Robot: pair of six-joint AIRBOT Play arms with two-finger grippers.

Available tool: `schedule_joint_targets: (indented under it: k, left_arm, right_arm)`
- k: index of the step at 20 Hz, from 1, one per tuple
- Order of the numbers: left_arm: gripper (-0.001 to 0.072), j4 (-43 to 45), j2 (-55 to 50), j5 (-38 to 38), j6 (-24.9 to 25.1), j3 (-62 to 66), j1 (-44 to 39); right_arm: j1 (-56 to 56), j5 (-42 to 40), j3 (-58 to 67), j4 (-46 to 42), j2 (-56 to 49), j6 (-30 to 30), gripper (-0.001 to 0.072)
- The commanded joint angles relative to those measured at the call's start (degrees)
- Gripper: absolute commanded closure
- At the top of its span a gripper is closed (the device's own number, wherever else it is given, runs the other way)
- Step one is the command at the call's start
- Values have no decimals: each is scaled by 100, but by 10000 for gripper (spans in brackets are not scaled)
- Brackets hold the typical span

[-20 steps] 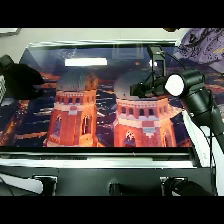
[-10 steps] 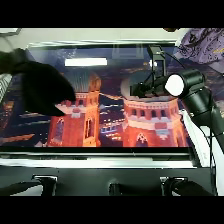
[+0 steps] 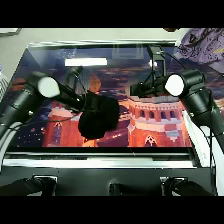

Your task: Fold the clothes and pants, and hang the long-sleeved shirts on hangers.

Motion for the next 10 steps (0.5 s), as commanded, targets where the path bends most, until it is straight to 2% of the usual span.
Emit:
schedule_joint_targets:
  k: [1, 3, 5, 8, 9, 10]
  left_arm:
    - [-13, -181, -55, 282, 46, -614, -31]
    - [-13, 9, 138, -33, 538, -509, 361]
    - [-13, 166, 321, -68, 820, -444, 879]
    - [-13, 166, 339, 17, 975, -450, 1602]
    - [-13, 166, 330, 24, 975, -450, 1814]
    - [-13, 166, 326, 87, 975, -450, 2002]
  right_arm:
    - [7, -33, 7, 2, 0, 7, 679]
    - [7, -39, 7, 7, 0, 44, 679]
    - [7, -142, 7, 13, 0, 116, 679]
    - [4, -20, 7, 103, -13, 501, 679]
    - [7, 155, 7, 90, -13, 372, 678]
    - [7, 444, -4, 94, -11, -15, 676]
